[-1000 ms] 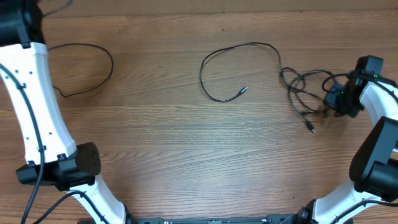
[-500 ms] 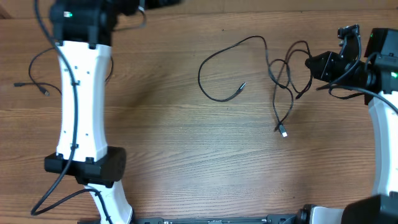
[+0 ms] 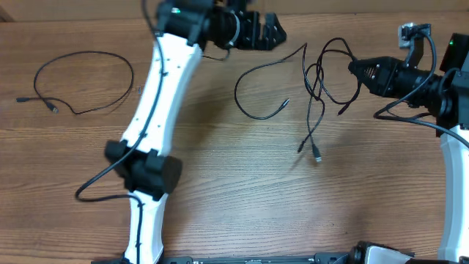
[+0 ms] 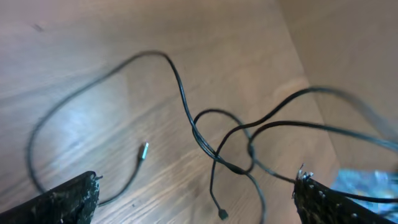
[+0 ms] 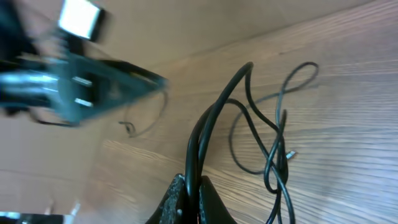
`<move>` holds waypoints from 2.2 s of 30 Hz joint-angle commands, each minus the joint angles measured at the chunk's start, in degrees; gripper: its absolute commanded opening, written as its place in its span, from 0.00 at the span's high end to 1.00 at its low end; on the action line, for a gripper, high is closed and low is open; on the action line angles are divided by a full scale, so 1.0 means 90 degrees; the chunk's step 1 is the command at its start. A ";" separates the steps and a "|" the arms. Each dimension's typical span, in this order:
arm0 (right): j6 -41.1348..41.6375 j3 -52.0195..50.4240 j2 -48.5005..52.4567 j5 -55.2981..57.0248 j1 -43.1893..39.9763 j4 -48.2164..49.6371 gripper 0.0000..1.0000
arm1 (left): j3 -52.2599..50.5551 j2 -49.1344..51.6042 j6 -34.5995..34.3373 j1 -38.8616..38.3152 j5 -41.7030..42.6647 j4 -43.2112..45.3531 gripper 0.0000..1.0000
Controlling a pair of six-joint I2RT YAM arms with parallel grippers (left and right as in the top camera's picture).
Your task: Untangle cables
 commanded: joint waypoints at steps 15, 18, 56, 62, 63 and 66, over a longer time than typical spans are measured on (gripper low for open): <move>0.0588 0.0291 -0.0248 -0.1348 0.0019 0.0262 0.96 | 0.0051 0.1537 -0.1387 -0.0775 0.0423 0.0053 0.24; 0.0588 0.0291 -0.0289 -0.1348 0.0019 0.0262 0.96 | 0.0051 0.1598 -0.1445 -0.0889 0.0372 0.0095 0.33; 0.1379 0.0284 -0.0211 0.4609 -0.0345 -0.0942 0.64 | 0.0058 0.0457 -0.0146 -0.0248 -0.2283 -0.0512 0.96; 0.1345 0.0282 -0.0199 0.2747 -0.0287 -0.1013 0.58 | 0.0058 0.0194 0.0641 -0.0296 -0.2283 -0.0488 0.96; 0.1307 0.0279 -0.0189 0.2433 -0.0233 -0.1013 0.56 | 0.0058 0.0163 0.0668 -0.0296 -0.2271 -0.0466 0.96; 0.1185 0.0279 -0.0129 0.1899 0.0019 -0.1008 0.50 | 0.0058 0.0117 0.0763 -0.0296 -0.2217 -0.0393 0.96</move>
